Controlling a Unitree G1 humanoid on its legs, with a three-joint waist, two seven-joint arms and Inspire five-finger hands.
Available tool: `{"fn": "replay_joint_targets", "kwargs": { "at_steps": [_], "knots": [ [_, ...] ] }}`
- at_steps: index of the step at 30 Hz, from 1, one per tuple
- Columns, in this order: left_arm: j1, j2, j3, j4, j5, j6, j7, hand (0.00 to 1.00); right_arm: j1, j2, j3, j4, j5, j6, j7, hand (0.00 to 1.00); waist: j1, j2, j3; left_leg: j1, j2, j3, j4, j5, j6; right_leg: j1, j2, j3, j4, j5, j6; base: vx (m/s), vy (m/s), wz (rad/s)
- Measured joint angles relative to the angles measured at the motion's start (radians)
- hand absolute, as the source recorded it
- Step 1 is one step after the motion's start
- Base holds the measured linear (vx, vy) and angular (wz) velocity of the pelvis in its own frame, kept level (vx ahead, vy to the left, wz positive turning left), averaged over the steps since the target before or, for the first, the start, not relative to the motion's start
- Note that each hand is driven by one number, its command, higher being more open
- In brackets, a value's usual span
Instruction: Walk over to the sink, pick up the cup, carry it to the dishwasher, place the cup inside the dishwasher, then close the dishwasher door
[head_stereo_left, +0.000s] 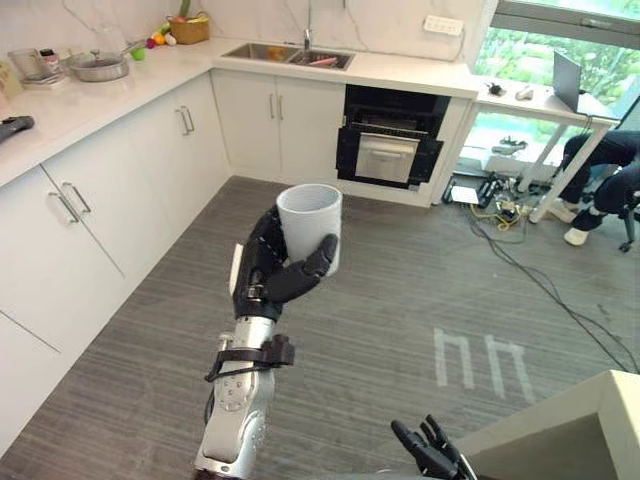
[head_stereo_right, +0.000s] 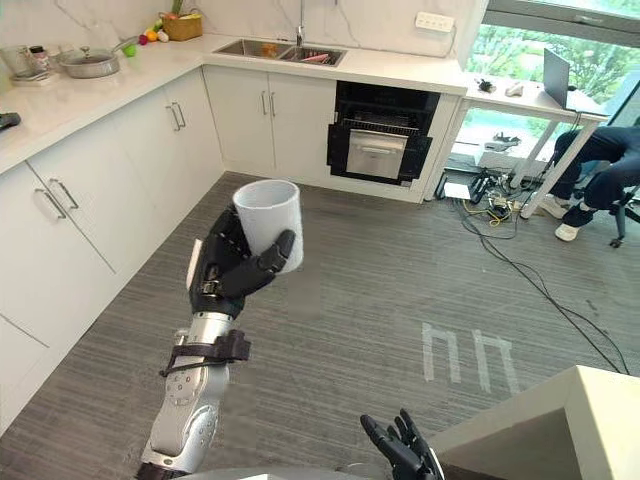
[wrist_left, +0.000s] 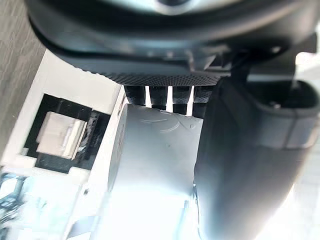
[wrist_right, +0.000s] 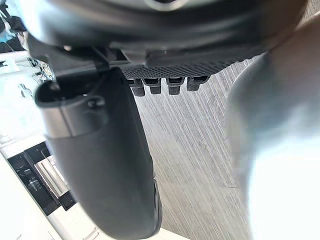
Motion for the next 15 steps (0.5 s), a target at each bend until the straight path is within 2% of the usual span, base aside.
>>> {"fn": "replay_joint_targets", "kwargs": {
  "at_steps": [2,4,7,9,10,11,12,13,14,15],
  "knots": [
    [-0.004,-0.008,0.028,0.037,-0.030,-0.037,0.025,0.00,-0.005,-0.009,-0.009,0.050,-0.025,-0.006,0.013,1.00,0.002,0.002,-0.003,0.036,-0.004,-0.013,-0.074,0.035,-0.007,0.068,0.005,-0.032,-0.086,0.037,-0.002,0.08,-0.054,0.45],
    [0.010,0.001,0.090,0.076,-0.073,-0.051,0.064,0.00,-0.033,-0.026,-0.026,0.121,-0.063,-0.003,0.029,1.00,0.008,0.004,-0.001,0.087,-0.011,-0.029,-0.150,0.073,-0.012,0.105,0.010,-0.045,-0.113,0.041,-0.004,0.06,-0.032,0.28],
    [0.054,0.005,0.160,0.082,-0.104,-0.052,0.087,0.00,-0.055,-0.041,-0.025,0.147,-0.077,-0.001,0.042,1.00,0.013,0.003,0.011,0.068,-0.006,-0.041,-0.094,0.059,-0.018,0.113,0.012,-0.046,-0.112,0.024,0.000,-0.01,-0.029,0.06],
    [0.087,0.008,0.183,0.072,-0.104,-0.055,0.104,0.00,-0.070,-0.058,-0.017,0.146,-0.080,0.000,0.055,1.00,0.041,0.016,0.069,-0.013,0.033,-0.026,0.137,-0.015,-0.025,0.114,0.023,-0.041,-0.064,-0.020,-0.016,-0.09,-0.004,0.02],
    [0.095,0.007,0.182,0.067,-0.104,-0.055,0.107,0.00,-0.073,-0.062,-0.010,0.146,-0.081,0.000,0.055,1.00,0.048,0.016,0.083,-0.057,0.048,-0.011,0.234,-0.018,-0.021,0.117,0.021,-0.042,-0.049,-0.026,-0.016,-0.05,0.016,0.12],
    [0.115,-0.003,0.176,0.055,-0.104,-0.056,0.108,0.00,-0.071,-0.077,0.009,0.139,-0.089,0.000,0.059,1.00,0.054,0.023,0.095,-0.143,0.088,0.012,0.399,-0.002,0.004,0.119,0.022,-0.056,-0.035,-0.034,-0.018,0.00,0.038,0.33],
    [0.127,-0.012,0.173,0.052,-0.104,-0.056,0.106,0.00,-0.067,-0.089,0.020,0.134,-0.097,0.000,0.058,1.00,0.053,0.031,0.103,-0.188,0.109,0.017,0.489,0.020,0.019,0.131,0.017,-0.076,-0.031,-0.043,-0.021,0.04,0.058,0.47],
    [0.128,-0.013,0.171,0.052,-0.104,-0.056,0.103,0.00,-0.069,-0.090,0.018,0.130,-0.097,-0.001,0.058,1.00,0.052,0.021,0.112,-0.203,0.113,0.019,0.523,0.006,0.024,0.140,0.010,-0.087,-0.030,-0.048,-0.024,0.05,0.113,0.57],
    [0.128,-0.014,0.172,0.051,-0.104,-0.056,0.088,0.00,-0.080,-0.097,0.018,0.119,-0.097,-0.001,0.058,1.00,0.053,0.025,0.130,-0.217,0.108,0.035,0.514,-0.045,0.027,0.154,-0.006,-0.101,-0.024,-0.057,-0.024,0.05,0.136,0.52],
    [0.127,-0.014,0.175,0.051,-0.104,-0.057,0.076,0.00,-0.101,-0.108,0.017,0.108,-0.095,-0.004,0.058,1.00,0.051,0.023,0.146,-0.246,0.080,0.044,0.450,-0.078,0.027,0.159,-0.036,-0.115,-0.021,-0.062,-0.018,0.05,0.148,0.48]
  ]
}}
